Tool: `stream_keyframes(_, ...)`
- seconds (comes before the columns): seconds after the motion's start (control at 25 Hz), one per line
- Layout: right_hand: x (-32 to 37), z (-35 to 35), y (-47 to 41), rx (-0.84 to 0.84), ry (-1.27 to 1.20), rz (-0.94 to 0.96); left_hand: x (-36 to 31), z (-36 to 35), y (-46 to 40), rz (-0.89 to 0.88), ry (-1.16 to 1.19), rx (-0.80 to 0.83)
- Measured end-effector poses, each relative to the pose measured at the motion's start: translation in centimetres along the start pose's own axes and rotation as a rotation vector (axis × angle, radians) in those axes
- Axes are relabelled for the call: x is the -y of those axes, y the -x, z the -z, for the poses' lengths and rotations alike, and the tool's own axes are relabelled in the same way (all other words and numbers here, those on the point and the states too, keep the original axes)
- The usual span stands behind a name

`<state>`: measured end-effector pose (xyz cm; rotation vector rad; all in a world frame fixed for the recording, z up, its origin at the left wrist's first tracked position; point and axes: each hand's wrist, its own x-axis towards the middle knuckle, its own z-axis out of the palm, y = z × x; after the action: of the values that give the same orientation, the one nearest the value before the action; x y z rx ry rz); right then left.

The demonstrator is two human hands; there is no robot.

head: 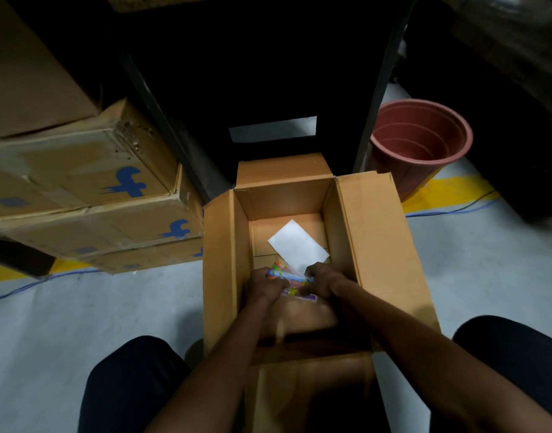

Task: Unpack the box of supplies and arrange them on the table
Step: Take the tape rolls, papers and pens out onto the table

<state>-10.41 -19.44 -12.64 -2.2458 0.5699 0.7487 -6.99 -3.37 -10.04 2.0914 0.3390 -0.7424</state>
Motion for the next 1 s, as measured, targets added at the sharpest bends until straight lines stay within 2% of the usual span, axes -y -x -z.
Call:
stream_keyframes(0.12,0.4,0.4,0.8,0.099,-0.1,0.069,-1.3,1.0,0.7,-0.04,0.179,-0.014)
stream_keyframes(0.24,1.1,0.2,1.7,0.228,-0.371,0.14,-2.6,1.3,1.7,-0.051,0.37,-0.032)
stream_keyframes(0.32,1.4,0.0,1.6,0.255,-0.528,0.164,-3.5,1.5,1.8,-0.053,0.449,0.006)
stream_keyframes(0.48,2.6,0.9,2.4,0.184,-0.703,0.185,-3.4,1.8,-0.6,-0.121,0.406,0.049)
stream_keyframes(0.6,3.0,1.8,3.0,0.129,-0.81,0.193,-5.0,3.3,1.6,-0.157,0.388,0.038)
stream_keyframes(0.68,3.6,2.8,3.7,0.096,-0.839,0.187,-5.4,3.9,2.1,-0.171,0.459,0.06)
stream_keyframes(0.84,4.4,4.5,4.3,0.037,-0.846,0.172,-5.5,3.4,2.5,-0.226,0.565,0.004)
stream_keyframes(1.0,4.9,5.1,4.7,-0.057,-0.892,0.117,-5.6,3.1,2.7,-0.192,0.62,-0.018)
